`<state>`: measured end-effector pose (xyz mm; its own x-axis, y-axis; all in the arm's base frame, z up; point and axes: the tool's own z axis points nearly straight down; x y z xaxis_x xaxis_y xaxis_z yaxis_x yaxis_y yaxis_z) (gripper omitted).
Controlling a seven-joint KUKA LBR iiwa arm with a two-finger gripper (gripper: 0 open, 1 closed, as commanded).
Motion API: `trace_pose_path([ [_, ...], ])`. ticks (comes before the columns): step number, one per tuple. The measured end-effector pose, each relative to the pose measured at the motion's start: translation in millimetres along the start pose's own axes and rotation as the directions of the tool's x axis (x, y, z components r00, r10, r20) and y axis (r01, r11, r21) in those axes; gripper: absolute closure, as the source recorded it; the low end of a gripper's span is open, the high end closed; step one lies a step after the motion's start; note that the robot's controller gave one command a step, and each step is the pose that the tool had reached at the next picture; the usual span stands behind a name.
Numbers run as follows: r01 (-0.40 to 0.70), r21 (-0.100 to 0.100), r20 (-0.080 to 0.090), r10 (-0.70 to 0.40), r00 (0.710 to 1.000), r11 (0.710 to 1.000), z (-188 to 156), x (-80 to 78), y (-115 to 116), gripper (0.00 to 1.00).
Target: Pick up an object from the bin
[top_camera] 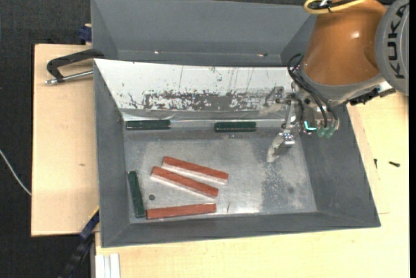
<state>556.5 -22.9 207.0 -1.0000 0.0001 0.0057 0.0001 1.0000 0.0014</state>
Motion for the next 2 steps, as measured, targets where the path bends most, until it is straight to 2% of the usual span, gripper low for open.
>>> trace_pose_path([
  [1, 0.001, 0.001, 0.007, -0.001, 1.0, 1.0, -4, -1.5, 0, 0.0],
  [2, 0.088, 0.003, 0.01, -0.088, 0.996, 0.996, 22, -13.6, 31, 0.0],
])
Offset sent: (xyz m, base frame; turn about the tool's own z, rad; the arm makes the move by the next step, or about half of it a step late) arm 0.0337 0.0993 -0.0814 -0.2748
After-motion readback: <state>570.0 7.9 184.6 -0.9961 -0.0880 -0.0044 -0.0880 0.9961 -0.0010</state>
